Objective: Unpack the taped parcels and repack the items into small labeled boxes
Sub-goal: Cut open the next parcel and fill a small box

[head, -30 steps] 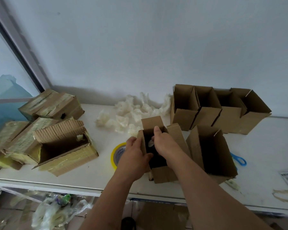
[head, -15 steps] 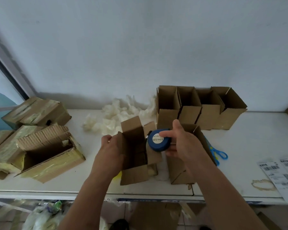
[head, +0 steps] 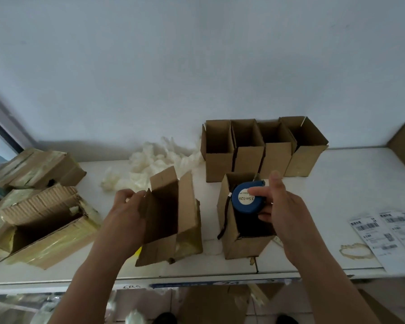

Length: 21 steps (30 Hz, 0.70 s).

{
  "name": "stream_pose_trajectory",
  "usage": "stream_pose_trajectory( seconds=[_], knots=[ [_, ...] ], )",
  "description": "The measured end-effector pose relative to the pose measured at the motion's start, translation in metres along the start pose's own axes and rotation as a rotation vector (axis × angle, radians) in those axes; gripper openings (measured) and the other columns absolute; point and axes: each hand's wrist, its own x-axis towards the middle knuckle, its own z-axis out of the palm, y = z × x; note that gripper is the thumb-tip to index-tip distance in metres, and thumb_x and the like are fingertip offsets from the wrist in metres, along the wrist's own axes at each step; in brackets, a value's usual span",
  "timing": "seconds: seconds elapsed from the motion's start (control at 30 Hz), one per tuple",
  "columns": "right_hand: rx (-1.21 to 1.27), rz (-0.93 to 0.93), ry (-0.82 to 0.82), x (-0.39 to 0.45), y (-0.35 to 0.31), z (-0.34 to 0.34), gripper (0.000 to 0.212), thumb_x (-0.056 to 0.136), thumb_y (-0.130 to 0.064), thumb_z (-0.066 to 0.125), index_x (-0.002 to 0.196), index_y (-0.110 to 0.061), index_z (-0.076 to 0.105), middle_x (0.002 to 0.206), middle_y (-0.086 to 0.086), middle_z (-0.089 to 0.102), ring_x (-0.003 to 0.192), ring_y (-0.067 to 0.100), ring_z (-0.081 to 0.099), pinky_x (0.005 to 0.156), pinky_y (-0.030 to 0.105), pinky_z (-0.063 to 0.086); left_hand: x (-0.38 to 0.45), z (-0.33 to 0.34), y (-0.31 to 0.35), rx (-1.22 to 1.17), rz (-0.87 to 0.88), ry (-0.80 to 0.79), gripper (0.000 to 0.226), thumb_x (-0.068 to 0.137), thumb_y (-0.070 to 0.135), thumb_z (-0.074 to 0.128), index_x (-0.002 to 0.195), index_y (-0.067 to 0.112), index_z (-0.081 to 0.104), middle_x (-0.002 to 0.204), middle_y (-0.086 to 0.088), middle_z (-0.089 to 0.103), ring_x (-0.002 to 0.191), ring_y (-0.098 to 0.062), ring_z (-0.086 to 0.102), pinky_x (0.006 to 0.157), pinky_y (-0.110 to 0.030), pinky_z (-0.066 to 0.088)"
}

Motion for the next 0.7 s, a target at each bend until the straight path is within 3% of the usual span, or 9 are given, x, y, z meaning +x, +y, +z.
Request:
stream_pose_trajectory(
  seconds=[0.07,0.13,0.2,0.3,0.37,0.43,0.53,0.7],
  knots=[
    [-0.039,-0.016,0.006,0.001,0.0,-0.002,0.073,0.076,-0.067,0.014,0.106,-0.025,0.066,0.09,-0.014,0.051,0.099,0.017,0.055,0.07,0.021,0.044,-0.002,0.005,0.005,0.022,0.042,-0.046,0.056,0.092,0.006,0.056,0.145,0.019,0.043,0.143,-0.004,0.033,0.103,-0.027,0.06,0.083,-0.032,0.05],
    [-0.053,-0.028,0.017,0.003,0.001,-0.006,0.071,0.081,-0.065,0.014,0.107,-0.025,0.065,0.087,-0.017,0.05,0.096,0.015,0.055,0.075,0.023,0.045,-0.001,0.009,0.009,0.076,0.062,-0.103,0.053,0.094,0.011,0.055,0.145,0.017,0.041,0.143,-0.003,0.035,0.11,-0.026,0.056,0.084,-0.032,0.052],
    [-0.05,-0.03,0.021,0.006,0.003,-0.009,0.073,0.079,-0.066,0.014,0.108,-0.024,0.066,0.089,-0.015,0.053,0.093,0.015,0.056,0.076,0.023,0.046,-0.001,0.01,0.013,0.14,0.038,-0.127,0.056,0.095,0.025,0.058,0.147,0.019,0.037,0.15,-0.003,0.031,0.126,-0.027,0.044,0.098,-0.036,0.047],
    [0.006,-0.003,0.015,0.009,0.007,-0.014,0.078,0.074,-0.069,0.016,0.109,-0.022,0.067,0.095,-0.006,0.056,0.095,0.017,0.057,0.077,0.024,0.05,-0.007,0.007,0.039,0.138,0.059,0.027,0.062,0.094,0.047,0.055,0.148,0.024,0.037,0.157,0.002,0.024,0.141,-0.026,0.024,0.112,-0.044,0.032],
    [0.05,0.016,0.023,0.012,0.008,-0.016,0.077,0.074,-0.069,0.017,0.106,-0.021,0.068,0.098,-0.003,0.056,0.097,0.019,0.058,0.08,0.026,0.052,-0.015,0.007,0.073,-0.019,0.131,0.147,0.059,0.093,0.053,0.05,0.146,0.027,0.041,0.154,0.008,0.029,0.14,-0.017,0.026,0.113,-0.039,0.03],
    [0.053,0.011,0.045,0.013,0.009,-0.019,0.074,0.078,-0.068,0.017,0.101,-0.02,0.068,0.096,-0.004,0.057,0.094,0.018,0.059,0.081,0.027,0.052,-0.023,0.017,0.107,-0.17,0.183,0.084,0.06,0.093,0.058,0.046,0.147,0.033,0.037,0.153,0.014,0.029,0.138,-0.01,0.03,0.111,-0.032,0.031],
    [-0.025,-0.03,0.063,0.014,0.012,-0.022,0.075,0.077,-0.068,0.012,0.096,-0.02,0.066,0.099,-0.002,0.058,0.094,0.017,0.059,0.083,0.025,0.049,-0.034,0.05,0.135,-0.19,0.256,-0.134,0.075,0.087,0.068,0.048,0.151,0.039,0.019,0.155,0.017,0.02,0.143,-0.008,0.023,0.114,-0.033,0.029],
    [-0.133,-0.031,0.037,0.017,0.014,-0.027,0.076,0.074,-0.069,0.008,0.089,-0.021,0.064,0.089,-0.007,0.056,0.084,0.015,0.056,0.082,0.025,0.043,-0.023,0.067,0.132,-0.153,0.221,-0.227,0.093,0.078,0.066,0.064,0.151,0.037,0.014,0.154,0.014,0.022,0.14,-0.009,0.027,0.113,-0.032,0.031]
  ],
)
